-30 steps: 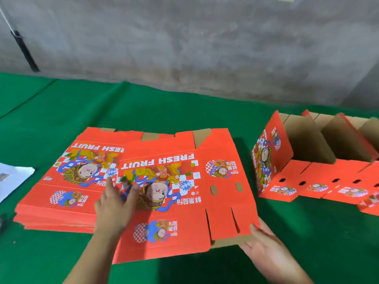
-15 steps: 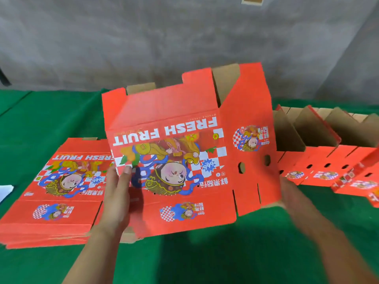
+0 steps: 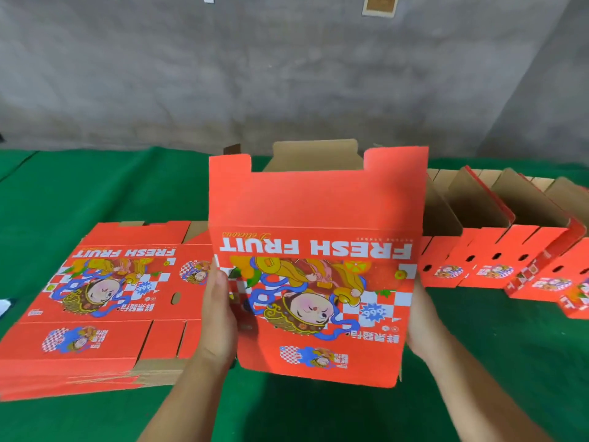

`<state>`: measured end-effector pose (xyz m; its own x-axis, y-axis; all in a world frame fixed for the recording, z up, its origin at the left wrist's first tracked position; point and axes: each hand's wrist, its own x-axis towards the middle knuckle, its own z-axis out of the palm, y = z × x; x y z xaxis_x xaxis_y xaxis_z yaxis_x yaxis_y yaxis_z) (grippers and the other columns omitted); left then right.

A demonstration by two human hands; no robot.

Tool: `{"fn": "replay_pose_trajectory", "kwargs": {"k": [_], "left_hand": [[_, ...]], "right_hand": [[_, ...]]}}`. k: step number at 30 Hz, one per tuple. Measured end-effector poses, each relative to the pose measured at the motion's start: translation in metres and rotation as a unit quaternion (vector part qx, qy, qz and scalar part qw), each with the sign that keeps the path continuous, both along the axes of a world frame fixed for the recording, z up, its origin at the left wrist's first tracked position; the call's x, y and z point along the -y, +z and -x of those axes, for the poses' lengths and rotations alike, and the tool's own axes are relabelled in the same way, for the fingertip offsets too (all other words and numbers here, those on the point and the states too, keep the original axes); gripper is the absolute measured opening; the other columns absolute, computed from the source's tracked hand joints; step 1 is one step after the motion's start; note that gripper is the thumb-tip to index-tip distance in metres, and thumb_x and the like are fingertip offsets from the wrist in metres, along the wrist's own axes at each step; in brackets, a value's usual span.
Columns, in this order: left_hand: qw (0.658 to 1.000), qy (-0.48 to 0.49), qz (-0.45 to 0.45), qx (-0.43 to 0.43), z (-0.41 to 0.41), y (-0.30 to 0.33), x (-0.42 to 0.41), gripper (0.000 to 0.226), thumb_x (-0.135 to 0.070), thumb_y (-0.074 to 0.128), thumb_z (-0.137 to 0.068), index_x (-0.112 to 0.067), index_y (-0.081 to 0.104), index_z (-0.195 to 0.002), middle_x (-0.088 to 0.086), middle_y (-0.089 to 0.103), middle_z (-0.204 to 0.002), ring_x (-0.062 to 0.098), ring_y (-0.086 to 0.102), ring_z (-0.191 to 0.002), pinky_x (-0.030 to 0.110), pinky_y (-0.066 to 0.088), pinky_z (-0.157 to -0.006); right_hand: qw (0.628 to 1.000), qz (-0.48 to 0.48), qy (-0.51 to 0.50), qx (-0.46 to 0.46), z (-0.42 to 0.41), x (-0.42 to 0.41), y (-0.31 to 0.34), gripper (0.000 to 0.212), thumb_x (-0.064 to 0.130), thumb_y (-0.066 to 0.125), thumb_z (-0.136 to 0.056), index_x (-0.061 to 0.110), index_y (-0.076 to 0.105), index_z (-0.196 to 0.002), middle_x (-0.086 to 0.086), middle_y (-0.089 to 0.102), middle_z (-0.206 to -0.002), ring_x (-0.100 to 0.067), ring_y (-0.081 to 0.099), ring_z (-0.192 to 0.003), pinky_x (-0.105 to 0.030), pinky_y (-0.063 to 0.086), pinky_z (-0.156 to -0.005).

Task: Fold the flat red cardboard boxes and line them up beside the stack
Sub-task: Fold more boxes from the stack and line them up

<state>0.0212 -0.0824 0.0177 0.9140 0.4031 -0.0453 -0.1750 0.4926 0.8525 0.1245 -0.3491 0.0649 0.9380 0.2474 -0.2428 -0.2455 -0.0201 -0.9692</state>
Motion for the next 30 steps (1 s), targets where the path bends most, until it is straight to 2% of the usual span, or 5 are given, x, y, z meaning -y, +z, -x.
{"fn": "replay_pose_trajectory", "kwargs": {"k": [6,12,22,26,30], "left_hand": [[0.871,0.104,-0.48,-0.011,0.013,-0.032,0.0,0.079,-0.065,0.043,-0.098,-0.029,0.02,-0.166,-0.026,0.05,-0.131,0.006,0.034,-0.126,0.009,0.024,-0.106],[0.812,0.035,-0.58,-0.056,0.024,-0.082,0.002,0.092,-0.076,0.052,-0.093,-0.019,0.024,-0.161,-0.003,0.034,-0.151,0.019,0.03,-0.145,0.047,0.024,-0.12],[0.941,-0.019,-0.335,-0.052,0.05,-0.077,0.018,0.093,-0.085,0.057,-0.084,-0.062,0.006,-0.159,-0.02,0.011,-0.171,0.002,0.012,-0.158,0.058,0.017,-0.128],[0.968,0.115,-0.222,0.029,0.027,0.001,0.017,0.074,-0.076,0.059,-0.083,-0.066,0.029,-0.149,-0.025,0.03,-0.163,0.002,0.04,-0.146,0.038,0.035,-0.117],[0.962,0.028,-0.267,-0.053,-0.001,0.075,-0.015,0.106,-0.08,0.071,-0.066,-0.06,0.021,-0.157,-0.029,0.033,-0.159,-0.01,0.044,-0.135,0.03,0.035,-0.106]], "right_hand": [[0.999,-0.026,0.025,-0.032,0.0,0.022,-0.013,0.041,0.067,0.05,-0.096,0.036,0.077,-0.1,-0.003,0.078,-0.113,-0.026,0.075,-0.104,-0.044,0.06,-0.084],[0.991,0.009,-0.13,0.018,0.017,0.019,-0.047,0.04,0.044,0.041,-0.107,0.032,0.073,-0.088,0.015,0.076,-0.084,-0.006,0.071,-0.082,-0.024,0.056,-0.069],[0.995,-0.029,-0.097,-0.019,0.038,0.053,-0.088,0.03,0.048,0.04,-0.102,0.036,0.065,-0.113,0.008,0.072,-0.122,-0.003,0.067,-0.109,-0.048,0.036,-0.118],[0.994,-0.052,-0.093,0.025,0.026,0.049,-0.046,0.089,0.087,0.063,-0.07,0.049,0.043,-0.148,0.017,0.059,-0.145,-0.001,0.056,-0.131,-0.036,0.041,-0.108],[0.99,0.006,-0.101,0.093,0.009,0.052,-0.025,0.078,0.039,0.065,-0.098,0.055,0.015,-0.156,0.017,0.03,-0.165,-0.005,0.041,-0.144,-0.042,0.032,-0.117]]}}
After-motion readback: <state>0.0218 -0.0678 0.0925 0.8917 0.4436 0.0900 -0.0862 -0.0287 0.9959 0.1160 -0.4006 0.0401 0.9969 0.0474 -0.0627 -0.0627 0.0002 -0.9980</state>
